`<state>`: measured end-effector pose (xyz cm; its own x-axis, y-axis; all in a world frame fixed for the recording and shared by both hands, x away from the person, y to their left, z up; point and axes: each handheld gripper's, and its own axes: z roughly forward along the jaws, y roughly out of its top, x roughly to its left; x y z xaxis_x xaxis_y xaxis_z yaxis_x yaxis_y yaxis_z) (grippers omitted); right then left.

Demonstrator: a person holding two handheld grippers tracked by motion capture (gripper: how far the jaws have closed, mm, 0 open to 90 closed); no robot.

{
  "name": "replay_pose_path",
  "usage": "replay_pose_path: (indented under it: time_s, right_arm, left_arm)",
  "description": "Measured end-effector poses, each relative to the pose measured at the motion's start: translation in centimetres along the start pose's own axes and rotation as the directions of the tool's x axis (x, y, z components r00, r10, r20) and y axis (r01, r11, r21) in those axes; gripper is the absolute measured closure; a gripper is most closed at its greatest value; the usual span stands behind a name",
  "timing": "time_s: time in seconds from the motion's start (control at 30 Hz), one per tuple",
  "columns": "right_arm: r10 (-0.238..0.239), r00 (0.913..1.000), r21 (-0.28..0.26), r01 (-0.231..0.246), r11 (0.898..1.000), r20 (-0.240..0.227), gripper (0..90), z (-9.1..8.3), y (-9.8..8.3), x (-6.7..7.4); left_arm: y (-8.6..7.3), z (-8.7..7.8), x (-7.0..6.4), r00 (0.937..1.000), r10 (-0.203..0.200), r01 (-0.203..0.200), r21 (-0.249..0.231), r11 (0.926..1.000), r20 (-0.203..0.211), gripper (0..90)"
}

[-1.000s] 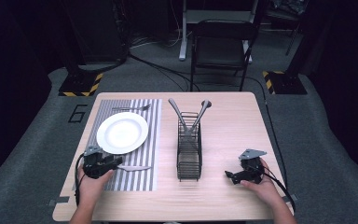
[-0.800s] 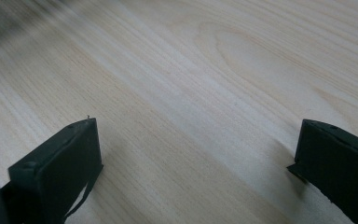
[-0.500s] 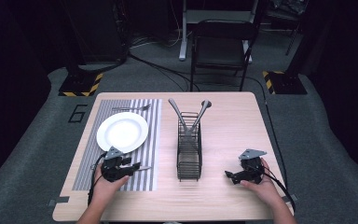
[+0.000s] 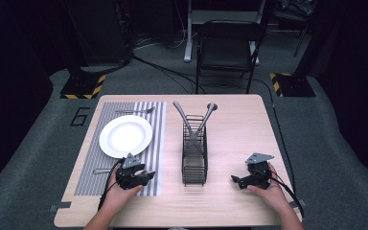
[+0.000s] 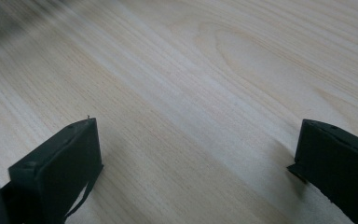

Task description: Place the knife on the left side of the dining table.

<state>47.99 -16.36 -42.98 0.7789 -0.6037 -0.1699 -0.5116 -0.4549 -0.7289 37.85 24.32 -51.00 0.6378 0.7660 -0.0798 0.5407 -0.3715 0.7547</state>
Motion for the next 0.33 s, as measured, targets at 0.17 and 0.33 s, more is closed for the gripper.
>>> replay_pose_path:
  time_s: [0.17,0.33]
  right_arm:
    - [0.000,1.0000,0.000,0.000,1.000,0.000,0.0,0.00,0.00,0.00]
    - [-0.004,1.0000,-0.001,0.004,1.000,0.005,0.0,-0.01,0.01,-0.02]
  left_arm:
    - [0.15,0.32,-0.36,0.9999,0.009,-0.009,0.000,1.0000,0.011,42.4]
    - [0.37,0.32,-0.70,0.9993,0.029,-0.029,0.000,0.9996,0.022,42.2]
